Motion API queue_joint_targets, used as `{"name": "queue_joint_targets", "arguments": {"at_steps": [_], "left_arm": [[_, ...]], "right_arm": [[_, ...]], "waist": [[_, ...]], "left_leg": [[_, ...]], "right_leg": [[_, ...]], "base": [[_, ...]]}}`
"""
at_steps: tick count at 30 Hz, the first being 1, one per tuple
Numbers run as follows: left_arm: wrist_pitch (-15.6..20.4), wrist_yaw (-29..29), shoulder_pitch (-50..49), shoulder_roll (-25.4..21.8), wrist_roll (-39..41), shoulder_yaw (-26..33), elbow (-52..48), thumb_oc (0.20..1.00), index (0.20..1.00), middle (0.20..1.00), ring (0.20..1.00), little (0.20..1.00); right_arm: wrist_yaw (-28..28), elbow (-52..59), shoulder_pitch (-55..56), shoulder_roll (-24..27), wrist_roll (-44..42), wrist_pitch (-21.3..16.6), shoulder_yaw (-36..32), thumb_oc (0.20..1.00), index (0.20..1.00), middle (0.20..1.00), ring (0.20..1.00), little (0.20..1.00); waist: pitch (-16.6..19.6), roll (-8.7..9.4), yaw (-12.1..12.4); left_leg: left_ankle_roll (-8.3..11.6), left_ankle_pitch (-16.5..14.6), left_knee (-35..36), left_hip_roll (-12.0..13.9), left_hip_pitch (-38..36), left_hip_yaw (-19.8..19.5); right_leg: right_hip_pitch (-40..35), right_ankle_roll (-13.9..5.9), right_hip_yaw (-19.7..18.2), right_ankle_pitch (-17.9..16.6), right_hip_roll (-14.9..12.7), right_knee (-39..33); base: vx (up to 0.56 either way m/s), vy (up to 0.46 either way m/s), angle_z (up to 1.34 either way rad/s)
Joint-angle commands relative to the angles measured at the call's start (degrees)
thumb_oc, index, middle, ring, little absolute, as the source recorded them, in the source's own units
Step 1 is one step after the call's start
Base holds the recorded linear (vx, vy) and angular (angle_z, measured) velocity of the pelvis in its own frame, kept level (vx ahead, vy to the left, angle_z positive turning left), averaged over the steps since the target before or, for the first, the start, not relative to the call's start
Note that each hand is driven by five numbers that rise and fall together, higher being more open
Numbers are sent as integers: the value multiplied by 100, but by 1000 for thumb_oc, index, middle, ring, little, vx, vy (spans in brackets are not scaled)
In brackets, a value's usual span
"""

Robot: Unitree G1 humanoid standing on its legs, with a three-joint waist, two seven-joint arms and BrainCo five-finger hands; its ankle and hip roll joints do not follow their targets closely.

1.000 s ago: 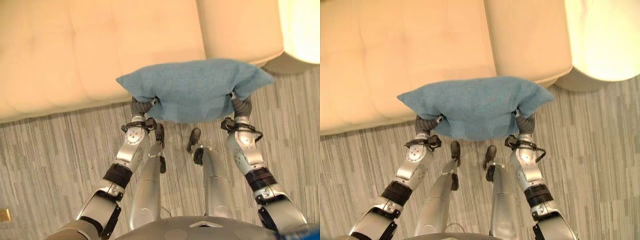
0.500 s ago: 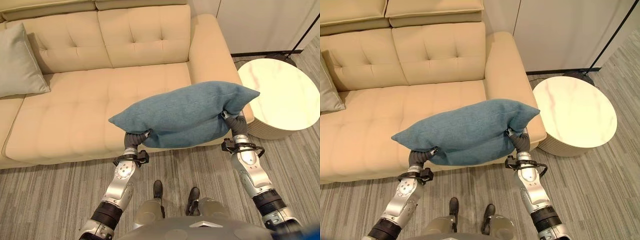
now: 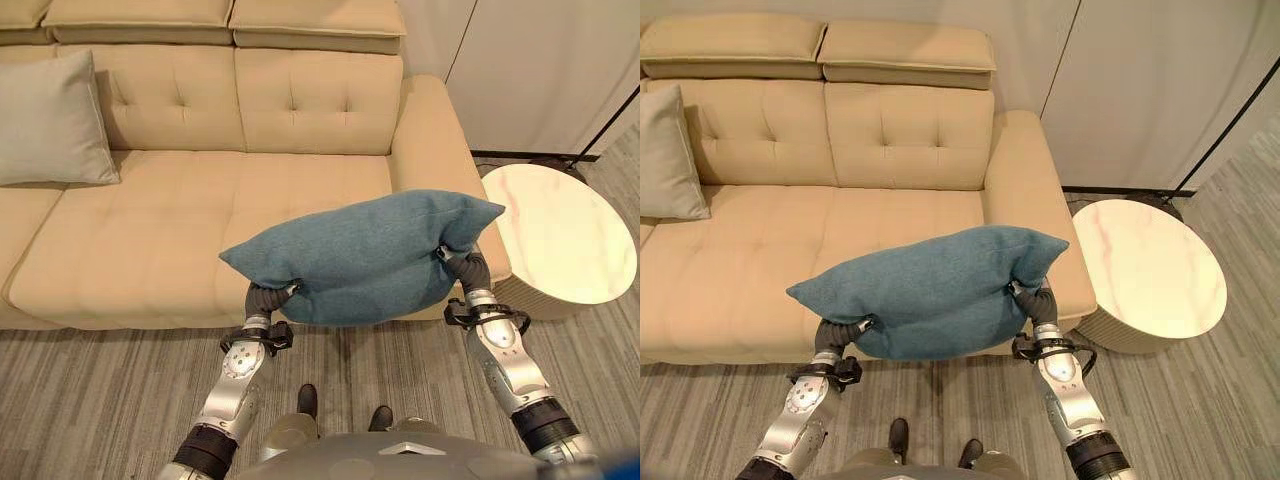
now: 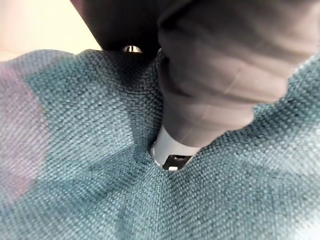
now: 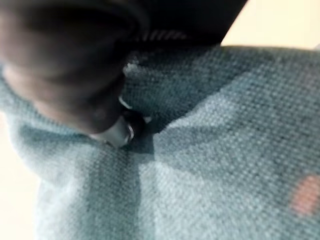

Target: Pick up all the scattered cushions and arrange them neatly on the sofa.

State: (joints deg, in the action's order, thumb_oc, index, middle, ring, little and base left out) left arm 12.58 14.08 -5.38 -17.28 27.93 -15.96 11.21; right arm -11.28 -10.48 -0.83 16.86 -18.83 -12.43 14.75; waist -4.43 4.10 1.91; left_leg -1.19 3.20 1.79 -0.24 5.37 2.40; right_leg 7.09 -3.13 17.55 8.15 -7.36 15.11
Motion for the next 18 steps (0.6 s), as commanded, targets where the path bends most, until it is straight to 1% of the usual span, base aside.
{"name": "queue_joint_targets", "arguments": {"at_steps": [1, 2, 3, 4, 5, 6, 7, 8, 9, 11, 13, 14, 16, 18], "left_arm": [[520, -171, 581, -104, -186, 109, -617, 200, 200, 200, 200, 200], [533, -192, 578, -76, -184, 97, -623, 200, 200, 200, 200, 200], [542, -207, 569, -62, -181, 77, -624, 200, 200, 200, 200, 200], [552, -216, 581, -51, -185, 53, -619, 200, 200, 200, 200, 200], [563, -235, 598, -50, -197, 41, -621, 200, 200, 200, 200, 200], [576, -334, 569, 6, -210, 29, -618, 200, 200, 200, 200, 200], [574, -373, 548, 22, -198, 19, -613, 200, 200, 200, 200, 200], [563, -444, 457, 70, -165, 38, -604, 200, 200, 200, 200, 200], [558, -479, 403, 80, -156, 36, -608, 200, 200, 200, 200, 200], [536, -537, 319, 90, -134, 61, -632, 200, 200, 200, 200, 200], [512, -583, 269, 99, -100, 63, -634, 200, 200, 200, 200, 200], [498, -581, 270, 111, -81, 75, -627, 200, 200, 200, 200, 200], [469, -632, 261, 101, -93, 55, -626, 200, 200, 200, 200, 200], [436, -610, 272, 58, -166, 23, -602, 200, 200, 200, 200, 200]], "right_arm": [[220, 731, -522, -152, 365, -559, -56, 200, 200, 200, 200, 200], [213, 729, -522, -127, 394, -565, -69, 200, 200, 200, 200, 200], [179, 719, -528, -93, 422, -555, -85, 200, 200, 200, 200, 200], [177, 724, -522, -63, 430, -562, -94, 200, 200, 200, 200, 200], [189, 726, -511, -44, 430, -552, -115, 200, 200, 200, 200, 200], [202, 766, -379, -16, 454, -575, -196, 200, 200, 200, 200, 200], [192, 777, -323, 6, 467, -584, -244, 200, 200, 200, 200, 200], [204, 801, -170, 15, 442, -576, -358, 200, 200, 200, 200, 200], [217, 812, -94, 30, 435, -578, -404, 200, 200, 200, 200, 200], [250, 829, 51, 60, 407, -584, -486, 200, 200, 200, 200, 200], [278, 837, 101, 115, 380, -579, -512, 200, 200, 200, 200, 200], [262, 843, 111, 125, 342, -559, -560, 200, 200, 200, 200, 200], [246, 835, 122, 139, 352, -551, -613, 200, 200, 200, 200, 200], [215, 854, 125, 126, 361, -545, -629, 200, 200, 200, 200, 200]], "waist": [[-114, 153, -103], [-111, 133, -140], [-123, 118, -163], [-131, 98, -207], [-142, 77, -240], [-129, 93, -308], [-118, 96, -320], [-51, 91, -370], [-46, 85, -400], [-74, 99, -480], [-95, 116, -492], [-125, 155, -510], [-85, 158, -523], [-13, 161, -516]], "left_leg": [[178, -615, -209, -58, -169, -461], [170, -595, -173, -105, -167, -538], [162, -572, -141, -152, -177, -631], [157, -554, -85, -192, -209, -734], [154, -536, -45, -227, -234, -834], [189, -572, -58, -354, -266, -1046], [218, -604, -114, -384, -256, -1076], [308, -706, -226, -394, -270, -1108], [351, -746, -337, -392, -261, -1099], [447, -885, -796, -377, -102, -1020], [484, -953, -1193, -387, 58, -879], [513, -914, -1509, -263, 281, -525], [473, -851, -1264, 21, 352, -88], [460, -692, -922, 121, 377, 31]], "right_leg": [[141, -596, -1362, -605, 357, -613], [227, -567, -1569, -611, 478, -715], [269, -545, -1693, -651, 550, -806], [341, -515, -1778, -688, 615, -865], [430, -531, -1823, -726, 668, -862], [302, -493, -1945, -769, 700, -1092], [245, -469, -1903, -780, 680, -1147], [95, -428, -1827, -764, 637, -1262], [23, -414, -1772, -760, 618, -1312], [-150, -370, -1627, -733, 561, -1374], [-300, -348, -1505, -724, 507, -1442], [-430, -344, -1401, -696, 411, -1495], [-541, -368, -1286, -637, 388, -1577], [-591, -392, -1243, -617, 398, -1640]], "base": [[108, 95, 41], [133, 81, 79], [107, 34, 103], [98, 4, 92], [164, -64, 92], [165, -98, 82], [237, -174, 97], [181, -142, 86], [171, -143, 102], [87, -93, 99], [96, -53, 59], [92, -13, 45], [98, 6, 45], [156, 27, 49]]}}
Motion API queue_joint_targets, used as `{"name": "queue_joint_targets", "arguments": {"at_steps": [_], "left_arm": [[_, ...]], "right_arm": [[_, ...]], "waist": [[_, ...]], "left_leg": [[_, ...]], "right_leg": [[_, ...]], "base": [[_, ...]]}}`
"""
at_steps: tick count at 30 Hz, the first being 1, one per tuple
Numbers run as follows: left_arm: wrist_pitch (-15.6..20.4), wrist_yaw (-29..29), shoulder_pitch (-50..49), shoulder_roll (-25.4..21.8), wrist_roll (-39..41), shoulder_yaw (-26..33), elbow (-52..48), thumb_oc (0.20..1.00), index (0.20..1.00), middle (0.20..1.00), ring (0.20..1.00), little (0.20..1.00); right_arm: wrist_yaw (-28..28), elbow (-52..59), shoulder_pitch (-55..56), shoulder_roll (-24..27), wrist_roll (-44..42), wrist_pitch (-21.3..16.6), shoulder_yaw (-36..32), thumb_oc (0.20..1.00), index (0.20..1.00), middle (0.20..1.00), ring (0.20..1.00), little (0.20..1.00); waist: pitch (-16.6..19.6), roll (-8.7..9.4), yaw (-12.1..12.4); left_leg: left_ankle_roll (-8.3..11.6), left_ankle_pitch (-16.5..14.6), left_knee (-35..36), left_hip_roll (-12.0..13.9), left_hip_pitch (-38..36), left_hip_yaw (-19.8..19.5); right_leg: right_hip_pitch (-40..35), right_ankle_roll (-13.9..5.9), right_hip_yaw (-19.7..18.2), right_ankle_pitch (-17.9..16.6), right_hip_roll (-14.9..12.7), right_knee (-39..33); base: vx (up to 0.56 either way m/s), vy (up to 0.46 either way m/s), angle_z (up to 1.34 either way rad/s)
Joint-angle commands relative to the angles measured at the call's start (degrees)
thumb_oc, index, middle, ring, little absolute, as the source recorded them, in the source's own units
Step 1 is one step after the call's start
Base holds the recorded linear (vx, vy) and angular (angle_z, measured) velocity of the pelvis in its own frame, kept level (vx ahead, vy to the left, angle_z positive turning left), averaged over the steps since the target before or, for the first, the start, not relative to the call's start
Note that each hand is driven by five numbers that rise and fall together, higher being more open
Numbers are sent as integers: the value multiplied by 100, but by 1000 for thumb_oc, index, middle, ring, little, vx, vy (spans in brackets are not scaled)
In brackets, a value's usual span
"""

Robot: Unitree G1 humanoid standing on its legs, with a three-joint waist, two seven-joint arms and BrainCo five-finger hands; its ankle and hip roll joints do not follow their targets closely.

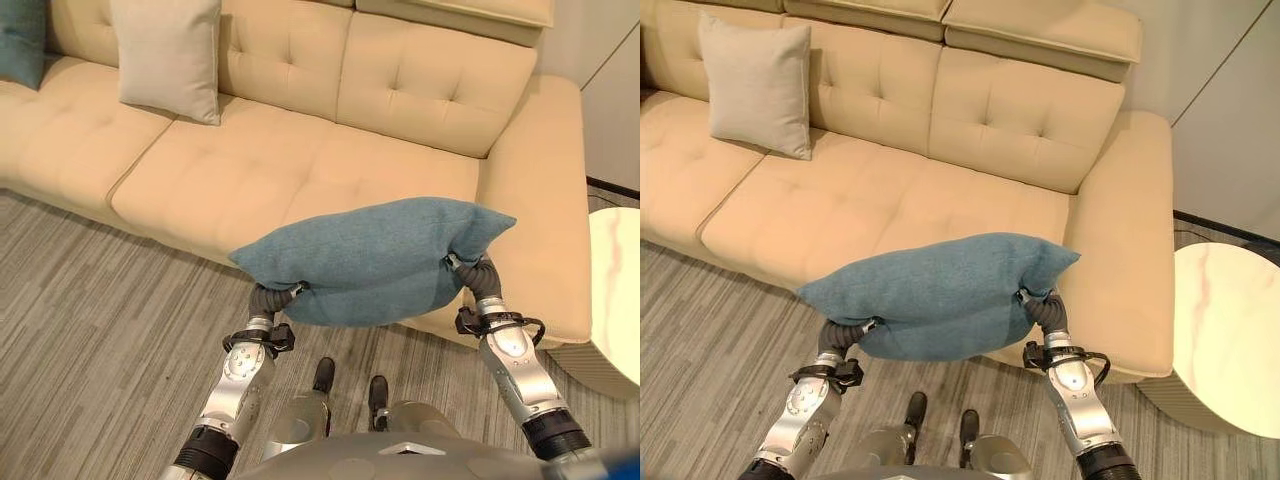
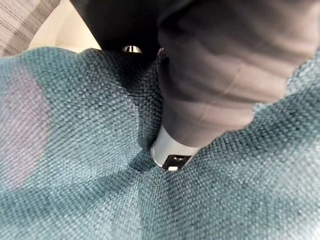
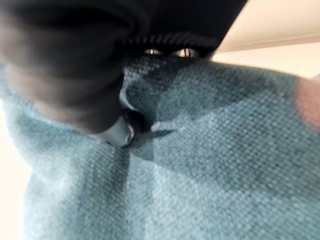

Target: Pick up all the scattered cushions and arrange them neatly on the sofa.

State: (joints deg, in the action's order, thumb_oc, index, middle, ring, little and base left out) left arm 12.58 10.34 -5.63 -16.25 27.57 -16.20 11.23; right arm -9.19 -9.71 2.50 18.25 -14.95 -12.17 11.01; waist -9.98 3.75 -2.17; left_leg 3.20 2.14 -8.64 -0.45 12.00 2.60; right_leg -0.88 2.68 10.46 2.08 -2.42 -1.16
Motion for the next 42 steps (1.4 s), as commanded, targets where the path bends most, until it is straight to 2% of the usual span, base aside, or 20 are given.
{"name": "queue_joint_targets", "arguments": {"at_steps": [1, 5, 7, 8, 12, 13, 14, 16, 17, 19, 21, 23, 24, 26, 29, 30, 31, 32, 36, 42], "left_arm": [[378, -199, 321, -67, -187, 35, -605, 200, 200, 200, 200, 200], [362, -217, 196, -82, -192, 91, -682, 200, 200, 200, 200, 200], [358, -235, 175, -166, -174, 127, -750, 200, 200, 200, 200, 200], [349, -217, 206, -248, -242, 142, -787, 200, 200, 200, 200, 200], [395, -166, 272, -309, -284, 178, -749, 200, 200, 200, 200, 200], [401, -147, 237, -305, -267, 179, -748, 200, 200, 200, 200, 200], [402, -147, 237, -303, -267, 180, -747, 200, 200, 200, 200, 200], [425, -147, 295, -280, -248, 155, -720, 200, 200, 200, 200, 200], [432, -155, 316, -272, -256, 143, -716, 200, 200, 200, 200, 200], [486, -181, 355, -222, -248, 159, -708, 200, 200, 200, 200, 200], [466, -215, 351, -174, -279, 108, -701, 200, 200, 200, 200, 200], [474, -279, 320, -80, -290, 59, -674, 200, 200, 200, 200, 200], [457, -348, 293, -42, -267, 49, -701, 200, 200, 200, 200, 200], [446, -341, 305, -41, -263, 57, -698, 200, 200, 200, 200, 200], [386, -347, 284, -47, -261, 88, -726, 200, 200, 200, 200, 200], [385, -311, 302, -48, -273, 94, -741, 200, 200, 200, 200, 200], [395, -215, 372, -44, -281, 85, -755, 200, 200, 200, 200, 200], [423, -199, 391, 3, -228, 72, -764, 200, 200, 200, 200, 200], [447, -152, 406, -24, -273, 30, -880, 200, 200, 200, 200, 200], [523, 87, 540, -187, -439, 193, -984, 200, 200, 200, 200, 200]], "right_arm": [[-29, 775, -210, -27, -7, -546, -275, 200, 200, 200, 200, 200], [-12, 784, -225, -85, 58, -508, -239, 200, 200, 200, 200, 200], [34, 796, -312, -147, 81, -481, -151, 200, 200, 200, 200, 200], [71, 805, -378, -226, 121, -480, -98, 200, 200, 200, 200, 200], [103, 818, -479, -330, 146, -495, -35, 200, 200, 200, 200, 200], [96, 831, -522, -320, 153, -488, -1, 200, 200, 200, 200, 200], [95, 831, -522, -318, 153, -488, 0, 200, 200, 200, 200, 200], [80, 824, -617, -310, 114, -503, 30, 200, 200, 200, 200, 200], [75, 843, -620, -314, 111, -518, 19, 200, 200, 200, 200, 200], [68, 861, -597, -325, 101, -540, -34, 200, 200, 200, 200, 200], [56, 866, -526, -331, 128, -560, -67, 200, 200, 200, 200, 200], [45, 844, -355, -274, 180, -575, -170, 200, 200, 200, 200, 200], [22, 842, -266, -93, 183, -575, -272, 200, 200, 200, 200, 200], [23, 837, -255, -73, 160, -561, -274, 200, 200, 200, 200, 200], [-35, 785, -279, -15, 166, -508, -311, 200, 200, 200, 200, 200], [-49, 771, -287, -9, 179, -502, -303, 200, 200, 200, 200, 200], [-113, 738, -334, 4, 196, -501, -300, 200, 200, 200, 200, 200], [-128, 733, -350, 18, 232, -478, -334, 200, 200, 200, 200, 200], [-174, 779, -373, -4, 316, -442, -338, 200, 200, 200, 200, 200], [-310, 846, -556, -299, 454, -424, -330, 200, 200, 200, 200, 200]], "waist": [[583, 214, -90], [656, 199, -39], [652, 220, 4], [627, 211, 28], [536, 144, -17], [529, 116, -62], [522, 110, -66], [493, 124, -77], [481, 116, -91], [477, 130, -123], [520, 163, -142], [591, 188, -221], [556, 233, -213], [537, 237, -196], [534, 351, -127], [535, 350, -112], [514, 297, -76], [574, 210, -84], [669, 120, -122], [721, 20, -129]], "left_leg": [[35, -387, 276, 202, -87, 93], [3, -343, 498, 146, -151, 61], [-105, -425, 486, 82, -305, 156], [-237, -505, 534, 51, -491, 280], [-330, -587, 656, 52, -767, 386], [-351, -675, 728, 5, -973, 451], [-350, -679, 730, 9, -985, 446], [-362, -822, 789, -84, -1235, 500], [-357, -864, 805, -102, -1309, 482], [-339, -976, 794, -185, -1441, 465], [-318, -1075, 744, -222, -1496, 436], [-155, -1255, 385, -182, -1511, 376], [152, -959, -1046, -42, -970, 322], [188, -923, -1326, 1, -763, 267], [50, -1148, -899, 169, -428, 153], [72, -1045, -728, 243, -360, 65], [134, -777, -216, 364, -384, -107], [116, -718, 192, 376, -589, -220], [55, -630, 635, 280, -988, -127], [-134, -558, 1146, 128, -1319, 419]], "right_leg": [[142, -968, -515, 78, -79, -20], [63, -967, -591, 214, -55, 70], [102, -1037, -730, 261, -177, 411], [257, -1163, -817, 217, -268, 964], [811, -1251, -781, -12, -248, 1790], [1004, -1202, -514, -43, -239, 1471], [988, -1201, -507, -43, -235, 1465], [1233, -1198, 5, -265, -238, 877], [1248, -1210, 78, -317, -217, 721], [1244, -1230, 265, -402, -238, 490], [1131, -1201, 255, -435, -265, 401], [917, -1115, 129, -426, -239, 283], [526, -933, 66, -345, -207, 92], [491, -898, 59, -322, -206, 72], [345, -951, -81, -233, -253, -15], [318, -964, -141, -215, -245, -19], [272, -972, -244, -146, -203, -19], [239, -988, -275, -127, -159, -35], [204, -1041, -393, -211, -224, -36], [412, -1335, -734, -484, -414, -69]], "base": [[188, 45, 23], [200, 129, -18], [245, 296, -65], [172, 255, -57], [171, 201, -39], [216, 121, -25], [269, 110, -19], [238, 40, -18], [265, 5, -13], [240, -41, -7], [195, -70, 15], [259, -122, 38], [217, -143, 68], [107, -66, 33], [86, 31, -11], [86, 112, -34], [111, 165, -53], [121, 175, -87], [87, 204, -62], [18, 154, -49]]}}
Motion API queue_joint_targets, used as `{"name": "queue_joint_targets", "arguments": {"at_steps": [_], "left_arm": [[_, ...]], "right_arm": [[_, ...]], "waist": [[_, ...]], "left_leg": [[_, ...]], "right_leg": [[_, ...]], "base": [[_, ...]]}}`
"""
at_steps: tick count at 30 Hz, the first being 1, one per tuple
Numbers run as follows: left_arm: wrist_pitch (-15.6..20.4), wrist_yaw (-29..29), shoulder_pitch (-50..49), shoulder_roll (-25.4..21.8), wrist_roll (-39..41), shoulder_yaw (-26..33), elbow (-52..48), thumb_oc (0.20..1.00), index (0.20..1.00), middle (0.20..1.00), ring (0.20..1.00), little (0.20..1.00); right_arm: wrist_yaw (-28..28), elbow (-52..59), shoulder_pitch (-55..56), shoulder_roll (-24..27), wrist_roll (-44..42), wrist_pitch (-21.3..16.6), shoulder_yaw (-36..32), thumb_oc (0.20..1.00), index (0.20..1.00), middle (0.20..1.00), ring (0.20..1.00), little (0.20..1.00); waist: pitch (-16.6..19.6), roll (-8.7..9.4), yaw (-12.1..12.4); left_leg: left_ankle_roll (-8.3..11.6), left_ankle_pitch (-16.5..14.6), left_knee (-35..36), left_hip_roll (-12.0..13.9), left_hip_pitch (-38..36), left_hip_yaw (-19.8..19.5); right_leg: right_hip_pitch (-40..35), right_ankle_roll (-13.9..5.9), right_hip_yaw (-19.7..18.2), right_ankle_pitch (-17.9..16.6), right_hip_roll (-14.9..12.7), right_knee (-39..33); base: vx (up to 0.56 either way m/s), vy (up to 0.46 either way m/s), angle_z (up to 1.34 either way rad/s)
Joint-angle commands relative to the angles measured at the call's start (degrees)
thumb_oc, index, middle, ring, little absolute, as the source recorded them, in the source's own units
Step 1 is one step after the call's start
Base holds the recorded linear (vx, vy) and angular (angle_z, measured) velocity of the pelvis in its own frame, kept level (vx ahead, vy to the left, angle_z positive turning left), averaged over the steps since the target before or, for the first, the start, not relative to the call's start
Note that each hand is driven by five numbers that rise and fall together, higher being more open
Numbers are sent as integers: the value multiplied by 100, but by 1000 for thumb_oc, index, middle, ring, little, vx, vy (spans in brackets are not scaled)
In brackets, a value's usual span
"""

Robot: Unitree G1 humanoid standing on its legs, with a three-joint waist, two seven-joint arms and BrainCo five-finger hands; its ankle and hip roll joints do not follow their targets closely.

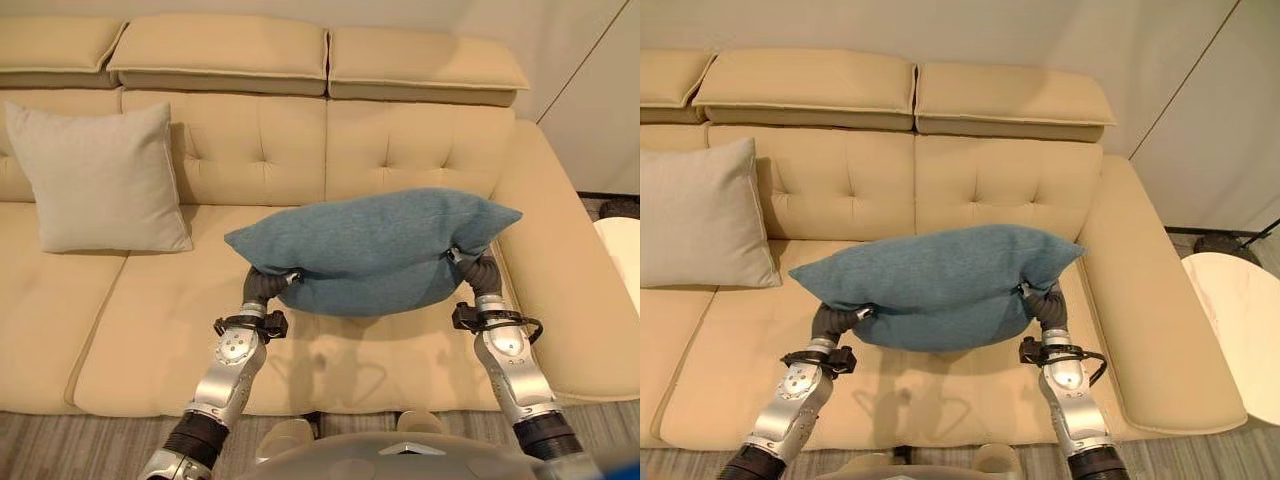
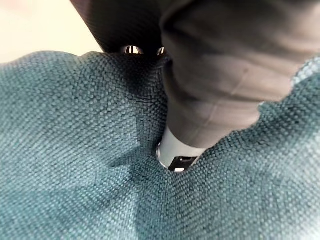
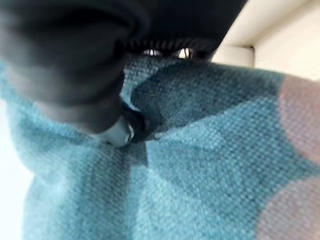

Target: Pick up all the scattered cushions and arrange them neatly on the sofa.

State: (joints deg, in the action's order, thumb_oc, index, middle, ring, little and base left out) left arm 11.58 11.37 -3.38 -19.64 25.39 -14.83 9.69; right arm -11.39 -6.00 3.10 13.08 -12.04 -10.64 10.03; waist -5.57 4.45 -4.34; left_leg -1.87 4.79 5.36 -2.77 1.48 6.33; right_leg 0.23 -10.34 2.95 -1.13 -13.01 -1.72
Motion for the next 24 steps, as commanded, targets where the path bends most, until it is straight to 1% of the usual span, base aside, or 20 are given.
{"name": "queue_joint_targets", "arguments": {"at_steps": [1, 3, 5, 8, 9, 11, 12, 14, 15, 16, 17, 18, 20, 21, 23, 24], "left_arm": [[647, 9, 375, 138, -239, 60, -842, 200, 200, 200, 200, 200], [694, 141, 626, 87, -336, 44, -856, 200, 200, 200, 200, 200], [711, 363, 1051, 64, -458, -21, -825, 200, 200, 200, 200, 200], [779, 522, 1525, 100, -432, -142, -718, 200, 200, 200, 200, 200], [807, 578, 1676, 124, -409, -177, -667, 200, 200, 200, 200, 200], [883, 837, 2372, 210, -385, -296, -456, 200, 200, 200, 200, 200], [891, 915, 2594, 222, -398, -337, -372, 200, 200, 200, 200, 200], [915, 1287, 3762, 21, -525, -512, 123, 200, 200, 200, 200, 200], [933, 1331, 4026, -7, -499, -562, 304, 200, 200, 200, 200, 200], [971, 1472, 4632, -12, -363, -688, 744, 200, 200, 200, 200, 200], [1001, 1497, 4890, -12, -307, -746, 946, 200, 200, 200, 200, 200], [1007, 1578, 5382, -56, -271, -887, 1367, 200, 200, 200, 200, 200], [997, 1622, 6005, -136, -222, -1015, 1904, 200, 200, 200, 200, 200], [1012, 1592, 6218, -134, -142, -1075, 2139, 200, 200, 200, 200, 200], [1031, 1572, 6154, -72, -46, -1020, 1978, 200, 200, 200, 200, 200], [1020, 1558, 6098, -43, -47, -1011, 1931, 200, 200, 200, 200, 200]], "right_arm": [[-116, 484, -660, 217, 188, -576, -235, 200, 200, 200, 200, 200], [-252, 511, -838, 257, 309, -577, -229, 200, 200, 200, 200, 200], [-506, 490, -1282, 317, 462, -562, -162, 200, 200, 200, 200, 200], [-740, 430, -1772, 386, 640, -555, -54, 200, 200, 200, 200, 200], [-806, 387, -1916, 414, 675, -532, -10, 200, 200, 200, 200, 200], [-1109, 174, -2559, 529, 828, -469, 145, 200, 200, 200, 200, 200], [-1183, 104, -2738, 535, 829, -467, 193, 200, 200, 200, 200, 200], [-1513, -343, -3740, 613, 845, -424, 435, 200, 200, 200, 200, 200], [-1572, -489, -3959, 651, 829, -423, 481, 200, 200, 200, 200, 200], [-1704, -831, -4510, 767, 809, -336, 559, 200, 200, 200, 200, 200], [-1748, -1001, -4705, 813, 795, -325, 596, 200, 200, 200, 200, 200], [-1859, -1412, -5115, 847, 669, -342, 681, 200, 200, 200, 200, 200], [-1959, -1977, -5649, 979, 518, -352, 785, 200, 200, 200, 200, 200], [-1981, -2261, -5873, 1091, 495, -352, 869, 200, 200, 200, 200, 200], [-1998, -2403, -5886, 1229, 496, -256, 884, 200, 200, 200, 200, 200], [-2008, -2400, -5848, 1240, 516, -233, 873, 200, 200, 200, 200, 200]], "waist": [[290, -55, 89], [307, -68, 75], [330, -101, 58], [312, -146, 64], [322, -157, 69], [336, -210, 62], [315, -209, 62], [311, -203, 66], [315, -205, 67], [321, -215, 54], [305, -227, 52], [248, -243, 45], [129, -289, 47], [86, -305, 46], [1, -342, 61], [-1, -351, 67]], "left_leg": [[373, -801, -193, 358, -280, 85], [377, -758, -82, 349, -278, 147], [407, -718, -36, 377, -101, 209], [461, -608, -36, 435, 230, 201], [489, -562, -36, 456, 355, 174], [584, -435, -36, 525, 742, 72], [609, -402, -36, 540, 838, 48], [706, -222, -36, 586, 1342, -32], [728, -181, -36, 597, 1470, -44], [784, -107, -36, 617, 1715, -82], [809, -69, -36, 621, 1813, -103], [848, -11, -36, 631, 1946, -120], [914, 63, -36, 650, 2184, -167], [931, 127, -36, 643, 2320, -196], [963, 169, -36, 645, 2437, -223], [969, 137, -36, 654, 2406, -233]], "right_leg": [[321, -53, -3, -186, 631, -34], [387, -93, -20, -270, 602, -133], [552, -157, 19, -394, 584, -318], [843, -184, 97, -406, 575, -328], [936, -177, 141, -402, 573, -328], [1247, -131, 274, -414, 589, -328], [1324, -120, 291, -419, 595, -328], [1783, -75, 328, -506, 655, -328], [1884, -62, 330, -514, 669, -328], [2099, -47, 369, -554, 696, -328], [2179, -40, 397, -562, 695, -328], [2301, -35, 417, -581, 706, -328], [2509, -46, 461, -597, 723, -328], [2639, -44, 479, -635, 717, -328], [2753, -36, 498, -625, 728, -328], [2720, -34, 497, -595, 738, -328]], "base": [[21, 77, -38], [32, 24, -16], [-18, -26, -15], [-75, -57, -2], [-84, -96, 10], [-61, -127, 29], [-77, -178, 36], [-85, -187, 15], [-50, -173, 3], [-34, -134, 7], [-44, -148, 9], [-36, -104, 12], [-46, -124, 7], [-27, -116, 5], [7, -80, 8], [38, -55, 8]]}}
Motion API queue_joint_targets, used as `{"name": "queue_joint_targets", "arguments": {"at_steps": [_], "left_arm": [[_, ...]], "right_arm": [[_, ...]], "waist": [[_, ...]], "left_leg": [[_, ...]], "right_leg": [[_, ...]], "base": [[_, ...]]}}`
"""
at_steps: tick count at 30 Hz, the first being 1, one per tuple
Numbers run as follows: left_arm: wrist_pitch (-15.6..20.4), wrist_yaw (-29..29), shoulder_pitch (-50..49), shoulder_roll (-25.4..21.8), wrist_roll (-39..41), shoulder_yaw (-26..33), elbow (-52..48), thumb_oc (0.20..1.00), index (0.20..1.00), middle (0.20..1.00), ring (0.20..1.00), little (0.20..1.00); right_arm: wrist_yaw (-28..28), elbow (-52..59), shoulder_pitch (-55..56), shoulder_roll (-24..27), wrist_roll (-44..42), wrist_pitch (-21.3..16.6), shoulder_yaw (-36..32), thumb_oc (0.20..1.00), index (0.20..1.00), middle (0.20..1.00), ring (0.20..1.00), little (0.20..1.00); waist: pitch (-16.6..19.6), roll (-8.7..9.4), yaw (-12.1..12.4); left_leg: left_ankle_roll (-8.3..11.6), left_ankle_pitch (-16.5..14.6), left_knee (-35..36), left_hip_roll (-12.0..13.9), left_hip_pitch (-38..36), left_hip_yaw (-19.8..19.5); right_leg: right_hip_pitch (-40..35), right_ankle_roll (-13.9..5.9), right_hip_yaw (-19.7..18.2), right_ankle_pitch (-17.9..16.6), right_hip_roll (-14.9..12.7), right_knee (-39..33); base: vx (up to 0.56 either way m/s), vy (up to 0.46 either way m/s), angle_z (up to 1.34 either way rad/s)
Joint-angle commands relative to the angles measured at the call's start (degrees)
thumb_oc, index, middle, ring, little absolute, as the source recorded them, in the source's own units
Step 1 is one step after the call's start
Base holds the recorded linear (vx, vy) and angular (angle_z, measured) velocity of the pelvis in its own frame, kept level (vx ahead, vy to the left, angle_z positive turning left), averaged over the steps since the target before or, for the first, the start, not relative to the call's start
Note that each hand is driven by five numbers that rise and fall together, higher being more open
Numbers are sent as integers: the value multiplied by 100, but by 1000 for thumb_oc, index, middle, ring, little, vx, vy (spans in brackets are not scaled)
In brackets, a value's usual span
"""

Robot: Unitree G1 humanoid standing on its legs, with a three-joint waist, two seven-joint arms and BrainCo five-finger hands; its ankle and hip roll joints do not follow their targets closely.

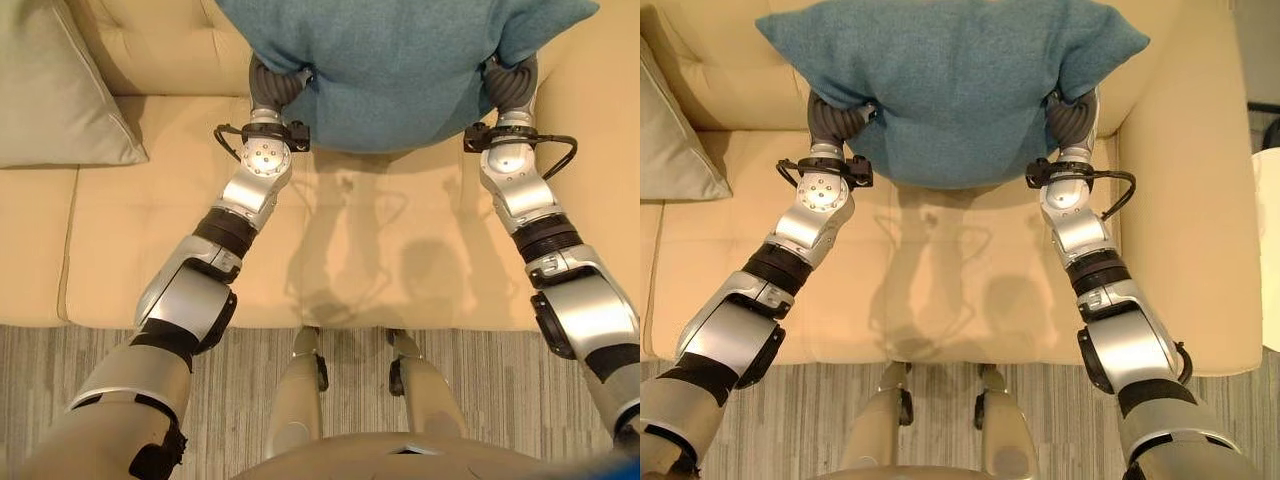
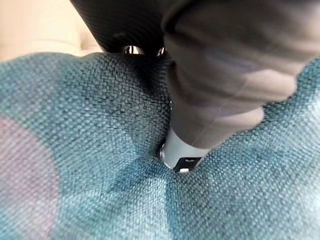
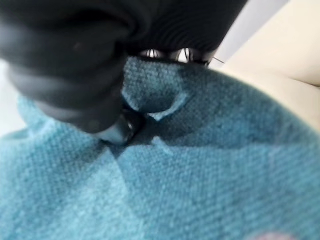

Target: Pick up all the scattered cushions and arrange them neatly on the sofa.

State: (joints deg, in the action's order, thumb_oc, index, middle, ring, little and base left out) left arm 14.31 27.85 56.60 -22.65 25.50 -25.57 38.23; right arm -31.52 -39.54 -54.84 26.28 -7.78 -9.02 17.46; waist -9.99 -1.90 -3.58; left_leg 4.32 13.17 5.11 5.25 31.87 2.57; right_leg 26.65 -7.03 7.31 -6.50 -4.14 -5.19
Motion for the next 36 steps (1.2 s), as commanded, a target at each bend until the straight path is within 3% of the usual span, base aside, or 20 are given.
{"name": "queue_joint_targets", "arguments": {"at_steps": [1, 13, 21, 36], "left_arm": [[741, -103, -45, 332, -47, 83, -1029, 200, 200, 200, 200, 200], [636, -69, -817, 739, -213, 251, -1811, 200, 200, 200, 200, 200], [511, -191, -1348, 822, -425, 292, -2526, 200, 200, 200, 200, 200], [469, -59, -733, 486, -421, 130, -1434, 200, 200, 200, 200, 200]], "right_arm": [[27, 943, 45, -102, 114, -357, 121, 200, 200, 200, 200, 200], [63, 1177, 756, -422, 448, -264, -1, 200, 200, 200, 200, 200], [55, 2202, 1552, -497, 821, -244, -440, 200, 200, 200, 200, 200], [19, 1338, 798, -323, 722, -127, -8, 200, 200, 200, 200, 200]], "waist": [[420, 293, -4], [323, 293, -2], [323, 390, -48], [257, 442, -30]], "left_leg": [[348, -717, -11, -142, -668, 138], [328, -741, -11, -189, -736, 134], [279, -832, -11, -203, -909, 136], [298, -696, -11, -194, -462, 198]], "right_leg": [[53, -359, 67, -44, -146, 19], [10, -354, 77, -48, -211, 19], [-139, -356, 80, -20, -246, 19], [378, -374, 61, -195, -282, 19]], "base": [[39, -41, 7], [5, -7, 12], [-3, 7, 2], [-8, -5, -2]]}}
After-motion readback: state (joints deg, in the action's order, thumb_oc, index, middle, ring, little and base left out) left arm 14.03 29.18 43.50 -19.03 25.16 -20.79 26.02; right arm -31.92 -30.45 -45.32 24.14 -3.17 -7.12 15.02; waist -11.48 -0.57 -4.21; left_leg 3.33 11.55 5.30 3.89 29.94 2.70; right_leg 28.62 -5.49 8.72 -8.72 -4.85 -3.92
